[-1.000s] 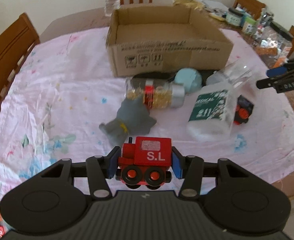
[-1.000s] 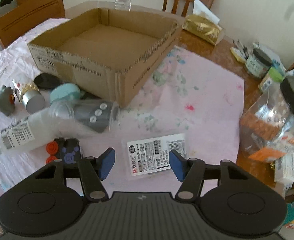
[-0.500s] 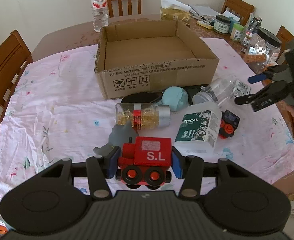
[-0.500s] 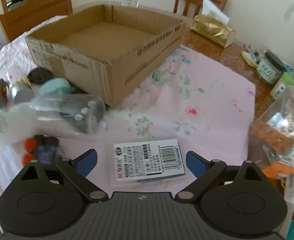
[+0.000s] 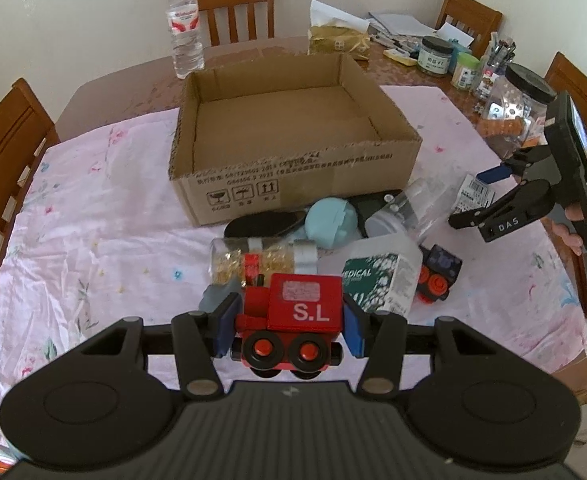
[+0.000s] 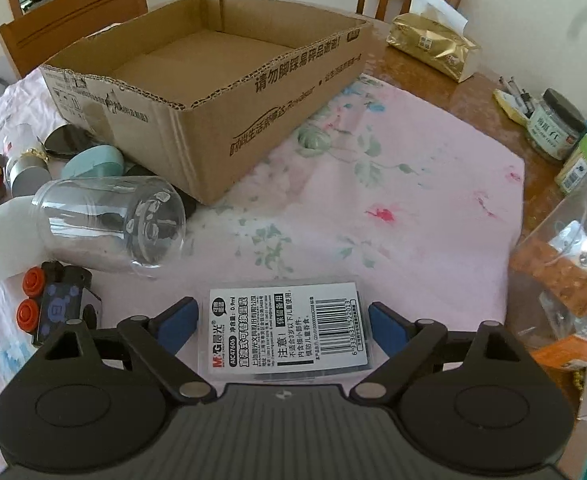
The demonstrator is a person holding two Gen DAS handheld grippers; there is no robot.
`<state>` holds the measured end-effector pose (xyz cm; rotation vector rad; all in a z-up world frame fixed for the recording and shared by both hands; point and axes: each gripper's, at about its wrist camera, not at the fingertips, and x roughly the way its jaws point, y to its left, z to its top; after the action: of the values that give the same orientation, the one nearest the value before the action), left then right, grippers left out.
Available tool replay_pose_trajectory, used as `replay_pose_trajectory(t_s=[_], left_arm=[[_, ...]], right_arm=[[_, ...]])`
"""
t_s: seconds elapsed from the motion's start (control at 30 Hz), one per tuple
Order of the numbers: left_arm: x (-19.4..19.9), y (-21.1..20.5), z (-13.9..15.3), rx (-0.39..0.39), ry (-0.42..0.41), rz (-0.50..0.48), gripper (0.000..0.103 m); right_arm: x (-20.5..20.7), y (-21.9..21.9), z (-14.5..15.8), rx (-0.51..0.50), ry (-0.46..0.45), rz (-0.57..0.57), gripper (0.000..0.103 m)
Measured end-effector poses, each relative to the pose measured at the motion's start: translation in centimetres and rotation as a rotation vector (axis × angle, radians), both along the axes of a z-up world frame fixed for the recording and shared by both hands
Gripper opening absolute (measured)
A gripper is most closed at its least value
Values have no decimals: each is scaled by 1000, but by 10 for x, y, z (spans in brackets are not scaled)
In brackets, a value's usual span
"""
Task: Organize rigid objects
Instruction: 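Carry the red train with the left tool over the box while the right tool carries the card there, then open the left tool to drop the train while the right tool releases the card into the box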
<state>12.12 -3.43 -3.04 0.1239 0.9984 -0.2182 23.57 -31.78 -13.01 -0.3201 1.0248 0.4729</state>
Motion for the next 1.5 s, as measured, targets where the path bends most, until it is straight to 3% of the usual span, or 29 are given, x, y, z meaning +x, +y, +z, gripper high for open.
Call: replay_pose_trajectory(t_s=[0.17,0.3,0.43,0.6,0.77,0.97,1.03,1.13,1.5], left_arm=[[9,-3,6,-12,-9,-14,51],[18,-2,13,-17,-24,-26,51],[33,3,20,-13,-50,-30,51],[58,11,28,4,-93,-23,51],[87,21,34,28,-144,-7,51],[127,28,31,28,-157,15,51],[138,30,29,30,-159,21,51],[157,31,25,20,-155,27,51],[225,16,11,15,-143,7,53]], right_arm=[[-2,-5,24,10,-10,-17,94],[-1,-3,61,45,-46,-5,94],[5,15,102,105,-111,52,94],[26,51,125,161,-150,116,94],[52,86,128,161,-161,144,94],[78,106,111,156,-133,100,94],[85,107,105,162,-116,70,99],[84,104,108,214,-106,46,103],[72,90,122,222,-122,-103,103]])
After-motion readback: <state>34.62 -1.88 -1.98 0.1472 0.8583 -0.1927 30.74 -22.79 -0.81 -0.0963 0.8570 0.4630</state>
